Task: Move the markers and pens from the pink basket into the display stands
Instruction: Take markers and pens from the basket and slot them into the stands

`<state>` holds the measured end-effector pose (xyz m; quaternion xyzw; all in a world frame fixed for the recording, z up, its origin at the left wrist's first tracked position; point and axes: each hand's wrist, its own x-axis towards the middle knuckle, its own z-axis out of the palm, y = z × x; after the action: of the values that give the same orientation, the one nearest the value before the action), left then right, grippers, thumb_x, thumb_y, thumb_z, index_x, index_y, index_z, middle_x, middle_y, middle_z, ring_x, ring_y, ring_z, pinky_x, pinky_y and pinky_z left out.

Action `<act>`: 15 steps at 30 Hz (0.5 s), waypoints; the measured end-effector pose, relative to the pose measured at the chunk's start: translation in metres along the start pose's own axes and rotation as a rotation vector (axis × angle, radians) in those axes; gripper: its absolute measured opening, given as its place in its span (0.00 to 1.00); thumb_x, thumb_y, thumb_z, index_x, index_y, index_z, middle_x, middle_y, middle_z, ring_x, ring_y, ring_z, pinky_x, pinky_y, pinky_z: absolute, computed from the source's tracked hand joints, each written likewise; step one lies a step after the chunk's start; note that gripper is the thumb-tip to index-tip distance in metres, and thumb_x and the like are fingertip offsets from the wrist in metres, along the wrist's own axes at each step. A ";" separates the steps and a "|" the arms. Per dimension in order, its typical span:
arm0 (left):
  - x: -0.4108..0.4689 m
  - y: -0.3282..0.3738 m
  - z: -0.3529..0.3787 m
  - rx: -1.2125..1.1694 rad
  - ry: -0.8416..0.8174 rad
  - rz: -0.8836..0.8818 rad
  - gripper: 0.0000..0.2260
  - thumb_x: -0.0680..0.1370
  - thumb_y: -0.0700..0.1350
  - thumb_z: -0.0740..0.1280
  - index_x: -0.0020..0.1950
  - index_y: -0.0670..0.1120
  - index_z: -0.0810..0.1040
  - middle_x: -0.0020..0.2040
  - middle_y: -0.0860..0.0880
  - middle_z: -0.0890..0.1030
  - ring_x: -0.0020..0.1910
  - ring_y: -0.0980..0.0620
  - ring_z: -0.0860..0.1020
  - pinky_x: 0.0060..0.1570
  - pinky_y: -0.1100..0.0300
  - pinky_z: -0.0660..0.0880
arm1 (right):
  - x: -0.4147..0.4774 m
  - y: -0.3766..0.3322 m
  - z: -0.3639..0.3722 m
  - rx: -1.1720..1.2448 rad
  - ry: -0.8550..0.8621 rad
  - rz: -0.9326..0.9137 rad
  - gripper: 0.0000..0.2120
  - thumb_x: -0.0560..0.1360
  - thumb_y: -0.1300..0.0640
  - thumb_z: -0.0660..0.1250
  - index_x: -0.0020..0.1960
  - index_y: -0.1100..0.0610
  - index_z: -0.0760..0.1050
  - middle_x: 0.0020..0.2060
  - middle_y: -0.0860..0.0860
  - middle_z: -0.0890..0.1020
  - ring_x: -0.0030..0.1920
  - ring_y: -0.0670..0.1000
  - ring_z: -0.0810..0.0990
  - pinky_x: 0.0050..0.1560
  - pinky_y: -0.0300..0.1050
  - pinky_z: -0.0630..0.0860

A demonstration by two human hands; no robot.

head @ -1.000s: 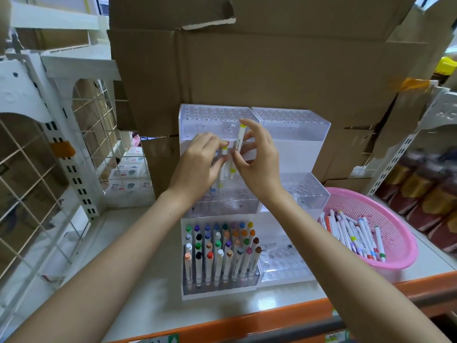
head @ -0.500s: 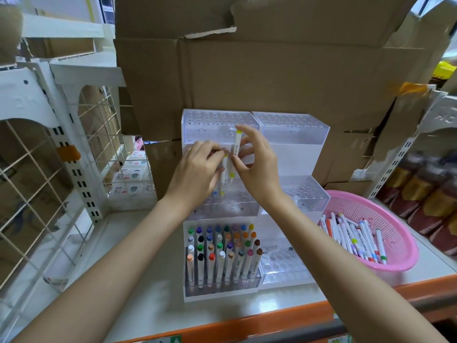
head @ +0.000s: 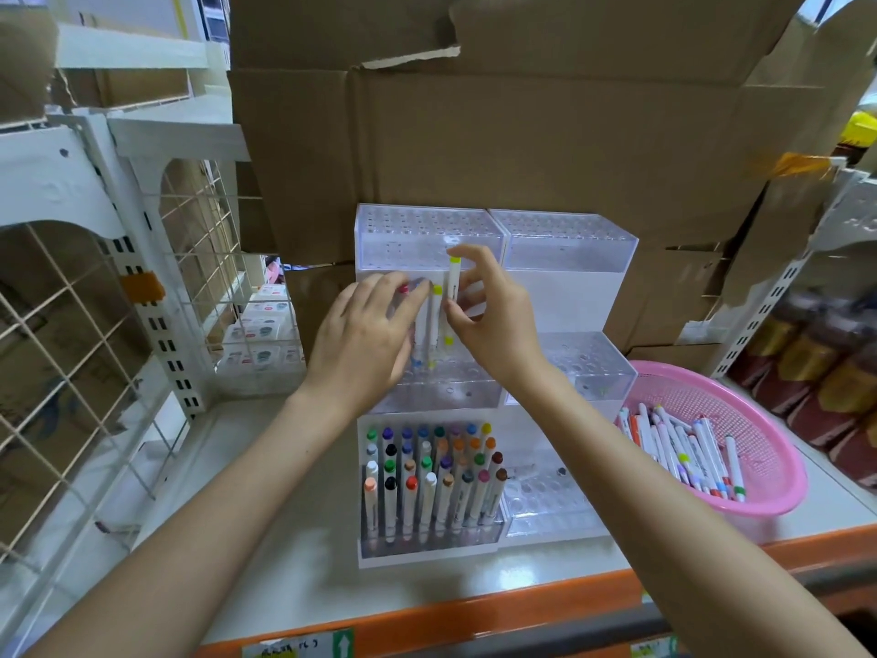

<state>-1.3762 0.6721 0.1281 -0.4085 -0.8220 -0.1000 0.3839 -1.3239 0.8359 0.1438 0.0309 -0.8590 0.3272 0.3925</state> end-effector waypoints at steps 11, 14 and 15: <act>-0.002 0.003 0.001 0.006 -0.011 -0.012 0.26 0.72 0.40 0.69 0.70 0.43 0.70 0.62 0.41 0.74 0.61 0.41 0.72 0.63 0.48 0.69 | -0.008 0.006 -0.001 -0.064 -0.091 0.001 0.17 0.74 0.64 0.70 0.60 0.56 0.72 0.39 0.51 0.78 0.35 0.46 0.77 0.39 0.42 0.78; -0.002 0.003 0.001 0.003 -0.013 -0.012 0.27 0.71 0.39 0.70 0.70 0.43 0.71 0.61 0.40 0.74 0.61 0.41 0.72 0.62 0.48 0.70 | -0.004 0.004 -0.002 -0.072 -0.080 0.005 0.15 0.74 0.64 0.70 0.58 0.58 0.72 0.36 0.51 0.78 0.35 0.50 0.78 0.41 0.48 0.79; -0.002 0.002 0.001 0.005 -0.015 -0.011 0.27 0.71 0.39 0.70 0.70 0.43 0.71 0.61 0.40 0.74 0.61 0.41 0.73 0.62 0.48 0.70 | -0.003 0.004 -0.002 -0.074 -0.079 0.009 0.14 0.74 0.64 0.70 0.57 0.58 0.72 0.35 0.52 0.78 0.35 0.52 0.78 0.41 0.51 0.79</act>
<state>-1.3743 0.6729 0.1263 -0.4037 -0.8273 -0.0974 0.3783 -1.3215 0.8399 0.1402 0.0254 -0.8856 0.2953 0.3575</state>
